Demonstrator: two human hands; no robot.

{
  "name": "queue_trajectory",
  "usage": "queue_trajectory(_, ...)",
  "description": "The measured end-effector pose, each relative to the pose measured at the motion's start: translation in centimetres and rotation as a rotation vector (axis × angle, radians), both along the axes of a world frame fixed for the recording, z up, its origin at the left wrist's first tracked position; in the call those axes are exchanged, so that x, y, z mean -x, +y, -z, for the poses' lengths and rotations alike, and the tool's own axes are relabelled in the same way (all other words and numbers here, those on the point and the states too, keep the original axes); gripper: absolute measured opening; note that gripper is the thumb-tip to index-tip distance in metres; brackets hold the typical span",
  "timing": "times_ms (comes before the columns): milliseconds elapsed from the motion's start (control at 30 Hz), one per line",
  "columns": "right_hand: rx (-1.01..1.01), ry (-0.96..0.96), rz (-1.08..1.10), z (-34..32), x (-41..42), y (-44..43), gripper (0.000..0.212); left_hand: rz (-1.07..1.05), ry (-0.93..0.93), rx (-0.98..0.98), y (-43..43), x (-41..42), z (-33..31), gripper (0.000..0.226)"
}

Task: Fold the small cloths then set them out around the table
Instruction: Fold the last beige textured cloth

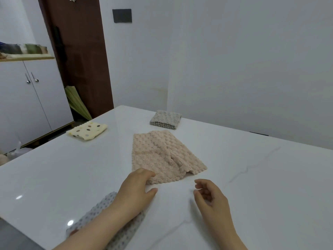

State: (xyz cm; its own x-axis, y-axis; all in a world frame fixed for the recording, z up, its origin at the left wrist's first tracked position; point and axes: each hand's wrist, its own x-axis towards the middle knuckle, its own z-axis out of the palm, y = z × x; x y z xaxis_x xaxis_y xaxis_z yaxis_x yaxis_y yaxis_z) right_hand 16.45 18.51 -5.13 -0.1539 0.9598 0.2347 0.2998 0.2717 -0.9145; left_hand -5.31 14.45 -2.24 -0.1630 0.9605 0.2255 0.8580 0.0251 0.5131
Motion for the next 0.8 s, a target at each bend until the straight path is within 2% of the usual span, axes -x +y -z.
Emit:
queue_trajectory(200,-0.014,-0.022,0.009,0.3,-0.1,0.1,0.027,-0.026,0.103,0.028,0.6,0.4,0.8,0.027)
queue_trajectory(400,-0.03,-0.036,0.019,0.4,0.0,0.1,0.026,-0.049,0.13,0.029,1.8,0.7,0.9,0.015)
queue_trajectory(633,-0.037,-0.05,0.016,0.4,0.1,0.2,0.028,-0.04,0.139,-0.073,1.2,0.7,0.5,0.01)
queue_trajectory(733,-0.087,-0.152,-0.035,0.2,0.3,0.4,0.032,-0.027,0.116,-0.163,0.4,0.4,-0.6,0.015)
queue_trajectory(800,-0.196,-0.272,-0.078,-0.1,0.6,0.7,0.035,-0.02,0.112,-0.202,-0.2,0.1,-1.3,0.015)
